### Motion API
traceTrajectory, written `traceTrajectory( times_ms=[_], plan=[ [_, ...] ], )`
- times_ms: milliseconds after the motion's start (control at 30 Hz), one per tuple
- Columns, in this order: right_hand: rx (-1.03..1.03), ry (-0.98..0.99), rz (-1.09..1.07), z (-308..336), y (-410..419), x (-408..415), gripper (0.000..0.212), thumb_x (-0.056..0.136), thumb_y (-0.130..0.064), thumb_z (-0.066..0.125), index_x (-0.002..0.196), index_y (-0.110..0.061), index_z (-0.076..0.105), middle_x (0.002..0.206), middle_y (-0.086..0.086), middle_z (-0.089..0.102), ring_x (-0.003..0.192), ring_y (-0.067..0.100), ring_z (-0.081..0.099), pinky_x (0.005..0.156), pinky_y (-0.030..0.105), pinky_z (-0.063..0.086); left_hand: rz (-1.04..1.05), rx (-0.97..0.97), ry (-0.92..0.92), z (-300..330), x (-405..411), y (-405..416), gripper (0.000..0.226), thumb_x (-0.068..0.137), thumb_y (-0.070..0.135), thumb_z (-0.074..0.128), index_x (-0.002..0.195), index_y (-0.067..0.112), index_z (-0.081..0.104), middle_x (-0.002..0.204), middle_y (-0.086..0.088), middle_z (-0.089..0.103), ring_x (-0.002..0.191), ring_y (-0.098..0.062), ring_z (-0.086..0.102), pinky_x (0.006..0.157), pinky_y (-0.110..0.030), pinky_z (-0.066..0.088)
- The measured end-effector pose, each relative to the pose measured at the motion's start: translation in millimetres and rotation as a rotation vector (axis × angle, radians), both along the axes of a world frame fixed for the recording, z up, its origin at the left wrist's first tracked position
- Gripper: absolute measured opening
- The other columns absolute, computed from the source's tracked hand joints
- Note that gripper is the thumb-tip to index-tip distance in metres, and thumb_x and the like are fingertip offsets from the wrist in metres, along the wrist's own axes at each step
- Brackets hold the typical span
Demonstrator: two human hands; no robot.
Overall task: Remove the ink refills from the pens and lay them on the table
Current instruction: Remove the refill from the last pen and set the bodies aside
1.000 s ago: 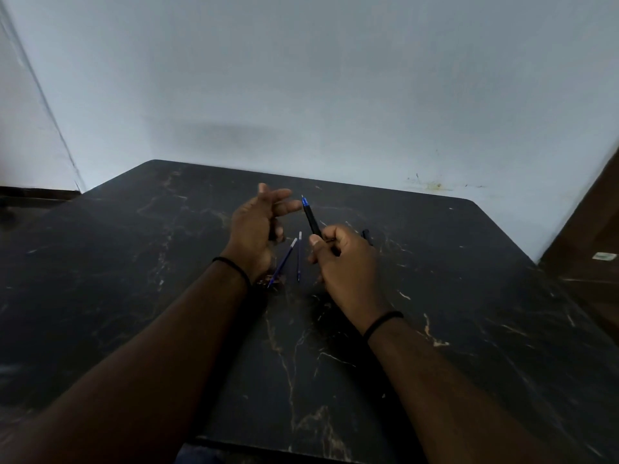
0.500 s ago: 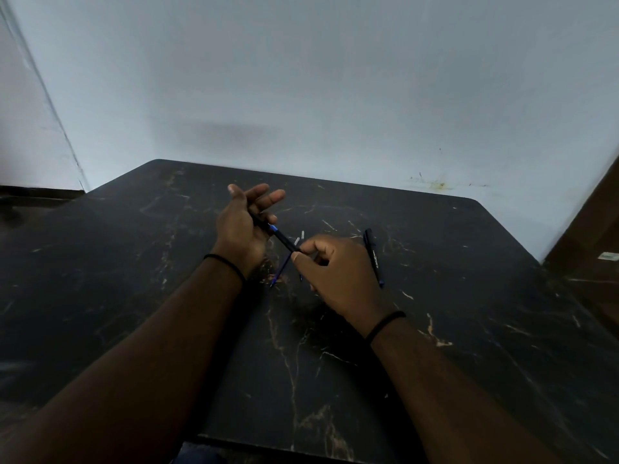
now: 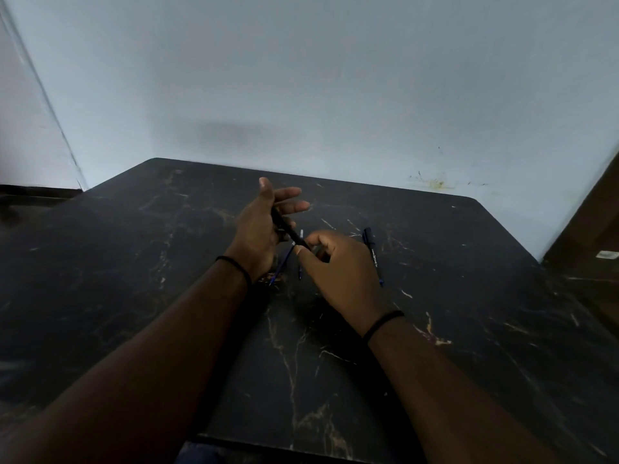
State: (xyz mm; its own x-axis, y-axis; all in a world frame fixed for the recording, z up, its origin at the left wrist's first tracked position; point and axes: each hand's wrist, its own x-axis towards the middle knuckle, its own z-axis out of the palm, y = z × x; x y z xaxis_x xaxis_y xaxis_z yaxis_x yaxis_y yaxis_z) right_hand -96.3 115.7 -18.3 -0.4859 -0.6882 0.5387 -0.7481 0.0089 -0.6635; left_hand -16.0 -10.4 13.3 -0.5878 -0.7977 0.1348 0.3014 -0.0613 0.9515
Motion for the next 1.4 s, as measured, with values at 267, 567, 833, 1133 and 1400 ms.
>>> traceTrajectory(
  times_ms=[267,567,833,1133,1400],
  plan=[
    [-0.051,-0.008,-0.08,-2,-1,-2,0.015,0.09,-0.045,0.065,0.09,-0.03,0.069,0.062,-0.013,0.062,0.06,0.003,0.059,0.05,0.021,0.048,0.194,-0.042,-0.028,3,2,-4,0.028,0.098,0.034,0.056,0.09,0.007,0.058,0.068,0.0,0.061,0.052,-0.013,0.042,0.046,-0.026,0.031],
    [-0.034,-0.143,-0.039,-2,-5,-4,0.018,0.091,-0.043,0.064,0.108,-0.041,0.06,0.077,-0.01,0.064,0.071,0.0,0.061,0.06,0.018,0.049,0.155,-0.031,-0.011,1,5,-5,0.021,0.095,0.022,0.062,0.091,0.002,0.064,0.076,-0.006,0.066,0.051,-0.012,0.044,0.048,-0.026,0.034],
    [-0.049,-0.203,-0.027,1,-3,-3,0.01,0.091,-0.031,0.066,0.084,-0.031,0.059,0.077,-0.012,0.071,0.07,-0.001,0.063,0.06,0.013,0.045,0.166,-0.016,-0.006,-1,5,-8,0.019,0.094,0.021,0.062,0.085,0.005,0.065,0.073,-0.004,0.067,0.049,-0.011,0.045,0.048,-0.025,0.035],
    [-0.028,-0.216,-0.03,3,-1,0,0.011,0.094,-0.03,0.064,0.084,-0.028,0.059,0.071,-0.013,0.071,0.062,-0.003,0.061,0.054,0.008,0.041,0.185,-0.029,-0.021,-3,2,-10,0.019,0.093,0.021,0.064,0.09,0.003,0.065,0.077,-0.004,0.07,0.05,-0.011,0.047,0.05,-0.025,0.039],
    [0.016,-0.23,-0.07,4,0,5,0.01,0.095,-0.024,0.063,0.085,-0.021,0.061,0.067,-0.008,0.07,0.056,-0.005,0.057,0.051,0.01,0.039,0.166,-0.126,-0.055,-9,1,-16,0.018,0.092,0.017,0.065,0.081,0.004,0.065,0.071,-0.006,0.068,0.046,-0.009,0.048,0.043,-0.021,0.04]
  ],
)
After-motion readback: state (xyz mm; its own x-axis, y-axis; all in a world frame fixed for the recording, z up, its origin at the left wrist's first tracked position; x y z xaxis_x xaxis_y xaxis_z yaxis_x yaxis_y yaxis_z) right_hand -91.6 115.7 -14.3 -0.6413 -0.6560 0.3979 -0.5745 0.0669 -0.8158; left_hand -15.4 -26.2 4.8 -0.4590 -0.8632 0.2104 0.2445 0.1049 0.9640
